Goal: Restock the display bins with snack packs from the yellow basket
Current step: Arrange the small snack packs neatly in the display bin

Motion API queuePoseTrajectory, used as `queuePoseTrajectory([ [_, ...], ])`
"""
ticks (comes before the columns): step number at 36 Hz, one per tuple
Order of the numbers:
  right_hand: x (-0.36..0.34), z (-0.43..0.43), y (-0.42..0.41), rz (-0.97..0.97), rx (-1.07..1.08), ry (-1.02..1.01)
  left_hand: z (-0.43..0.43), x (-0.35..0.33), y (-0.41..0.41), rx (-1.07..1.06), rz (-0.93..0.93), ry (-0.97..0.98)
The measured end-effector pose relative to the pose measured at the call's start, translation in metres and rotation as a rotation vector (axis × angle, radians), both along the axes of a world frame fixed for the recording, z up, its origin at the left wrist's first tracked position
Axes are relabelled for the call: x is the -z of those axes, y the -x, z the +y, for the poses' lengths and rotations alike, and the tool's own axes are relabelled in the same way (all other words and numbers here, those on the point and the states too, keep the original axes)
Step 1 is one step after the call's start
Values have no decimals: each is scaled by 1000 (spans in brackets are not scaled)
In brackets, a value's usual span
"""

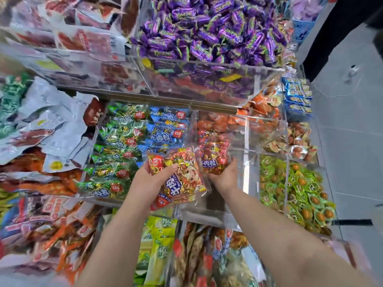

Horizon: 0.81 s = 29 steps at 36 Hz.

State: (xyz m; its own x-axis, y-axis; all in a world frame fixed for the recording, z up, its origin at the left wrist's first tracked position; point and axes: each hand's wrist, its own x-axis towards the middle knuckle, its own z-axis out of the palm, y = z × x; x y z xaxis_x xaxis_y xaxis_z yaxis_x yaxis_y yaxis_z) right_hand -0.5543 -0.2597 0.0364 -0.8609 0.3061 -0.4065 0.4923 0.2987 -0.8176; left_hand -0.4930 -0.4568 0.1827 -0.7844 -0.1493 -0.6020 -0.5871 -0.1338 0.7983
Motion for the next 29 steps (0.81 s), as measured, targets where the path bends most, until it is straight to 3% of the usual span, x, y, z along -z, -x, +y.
queuePoseTrajectory([
  [7, 15, -27, 15, -8, 182, 24, 3, 4, 1, 26, -8, 27],
  [17, 16, -11, 10, -103, 34, -59, 5, 3, 1, 46, -41, 3],
  [23, -1, -9, 5, -221, 79, -64, 5, 4, -1, 53, -53, 13],
  [27, -24, 2, -3, -226, 108, -65, 6, 2, -3, 89, -42, 37],
  [29, -43, 9, -8, -112, 117, -125, 7, 0, -4, 133, -33, 54],
])
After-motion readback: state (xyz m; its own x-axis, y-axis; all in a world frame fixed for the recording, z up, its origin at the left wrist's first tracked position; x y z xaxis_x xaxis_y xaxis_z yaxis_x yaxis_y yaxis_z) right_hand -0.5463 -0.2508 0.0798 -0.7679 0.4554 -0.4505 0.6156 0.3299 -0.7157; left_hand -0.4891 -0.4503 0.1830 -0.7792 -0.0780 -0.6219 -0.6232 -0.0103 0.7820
